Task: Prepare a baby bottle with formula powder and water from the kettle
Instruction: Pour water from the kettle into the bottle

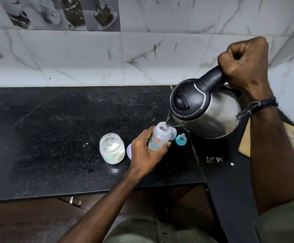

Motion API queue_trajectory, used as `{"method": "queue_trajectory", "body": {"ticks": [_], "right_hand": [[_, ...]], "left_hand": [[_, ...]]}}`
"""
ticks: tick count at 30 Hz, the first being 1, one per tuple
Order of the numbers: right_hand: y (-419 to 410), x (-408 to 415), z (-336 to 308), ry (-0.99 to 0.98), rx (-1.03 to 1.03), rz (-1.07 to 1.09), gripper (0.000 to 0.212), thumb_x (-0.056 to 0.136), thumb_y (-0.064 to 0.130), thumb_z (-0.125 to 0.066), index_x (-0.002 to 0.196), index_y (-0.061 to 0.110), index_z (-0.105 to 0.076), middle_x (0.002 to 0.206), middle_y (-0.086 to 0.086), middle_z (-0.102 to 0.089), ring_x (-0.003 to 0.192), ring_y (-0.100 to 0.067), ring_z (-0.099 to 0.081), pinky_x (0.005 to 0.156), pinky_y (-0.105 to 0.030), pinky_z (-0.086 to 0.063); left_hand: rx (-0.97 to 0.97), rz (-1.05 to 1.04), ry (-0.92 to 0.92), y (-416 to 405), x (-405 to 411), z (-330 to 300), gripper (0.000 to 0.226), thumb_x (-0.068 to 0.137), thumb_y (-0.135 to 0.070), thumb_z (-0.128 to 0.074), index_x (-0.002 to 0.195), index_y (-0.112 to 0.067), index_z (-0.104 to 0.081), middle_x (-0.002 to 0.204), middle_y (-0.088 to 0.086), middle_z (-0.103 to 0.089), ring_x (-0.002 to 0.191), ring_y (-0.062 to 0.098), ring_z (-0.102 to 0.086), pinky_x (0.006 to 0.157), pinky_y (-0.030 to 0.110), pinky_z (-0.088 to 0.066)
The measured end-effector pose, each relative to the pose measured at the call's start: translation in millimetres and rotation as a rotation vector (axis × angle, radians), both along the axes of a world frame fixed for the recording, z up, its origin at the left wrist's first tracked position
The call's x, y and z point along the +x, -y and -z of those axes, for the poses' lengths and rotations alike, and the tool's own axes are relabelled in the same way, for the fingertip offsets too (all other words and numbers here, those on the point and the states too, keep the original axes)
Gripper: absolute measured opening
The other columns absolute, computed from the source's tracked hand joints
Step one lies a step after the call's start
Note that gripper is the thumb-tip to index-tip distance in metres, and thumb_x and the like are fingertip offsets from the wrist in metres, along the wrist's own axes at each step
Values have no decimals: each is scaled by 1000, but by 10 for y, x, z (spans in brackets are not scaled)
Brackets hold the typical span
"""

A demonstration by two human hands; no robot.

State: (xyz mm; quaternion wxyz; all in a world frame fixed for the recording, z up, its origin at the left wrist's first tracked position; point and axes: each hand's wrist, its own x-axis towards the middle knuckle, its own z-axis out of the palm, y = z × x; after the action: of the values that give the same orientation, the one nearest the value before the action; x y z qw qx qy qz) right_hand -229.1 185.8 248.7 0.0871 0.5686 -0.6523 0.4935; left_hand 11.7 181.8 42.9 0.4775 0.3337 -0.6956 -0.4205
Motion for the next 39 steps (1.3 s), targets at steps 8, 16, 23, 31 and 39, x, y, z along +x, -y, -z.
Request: {"method": "queue_trajectory", "body": {"ticks": [8, 16, 23, 31, 39], "right_hand": [[11, -11, 18, -10, -2, 1, 33, 69, 21, -54, 44, 8, -35, 42, 4, -35, 41, -7, -21, 47, -22, -20], [-5, 8, 14, -15, 4, 5, 33, 69, 20, -54, 44, 9, -35, 39, 5, -28, 42, -7, -21, 47, -23, -20], [-20, 37, 7, -24, 8, 11, 33, 69, 19, -54, 44, 11, -33, 42, -2, -22, 43, -8, -20, 47, -22, -19], [-15, -3, 12, -22, 5, 9, 33, 68, 21, -54, 44, 11, -34, 39, 7, -36, 40, -8, -22, 47, -21, -18], [-25, 25, 7, -10, 7, 7, 32, 68, 20, -53, 44, 11, -35, 41, 0, -27, 43, -9, -21, 48, -22, -19]], "left_hand": [[-5, -8, 9, 10, -3, 42, 49, 77, -23, -86, 123, -16, -72, 112, -6, -76, 101, 10, -70, 84, 19, -52], [12, 4, 1, -6, 3, 46, 48, 78, -19, -88, 123, -20, -71, 112, -5, -75, 101, 9, -69, 83, 17, -51], [14, 5, -12, -16, -2, 28, 48, 76, -22, -86, 122, -25, -71, 111, -7, -76, 100, 8, -70, 84, 18, -52], [16, 12, -33, -31, -9, -6, 49, 77, -18, -87, 119, -33, -69, 108, -7, -76, 97, 7, -69, 81, 20, -53], [23, 10, -27, -34, -1, -14, 52, 77, -18, -88, 121, -37, -67, 111, -9, -75, 101, 7, -70, 84, 19, -53]]}}
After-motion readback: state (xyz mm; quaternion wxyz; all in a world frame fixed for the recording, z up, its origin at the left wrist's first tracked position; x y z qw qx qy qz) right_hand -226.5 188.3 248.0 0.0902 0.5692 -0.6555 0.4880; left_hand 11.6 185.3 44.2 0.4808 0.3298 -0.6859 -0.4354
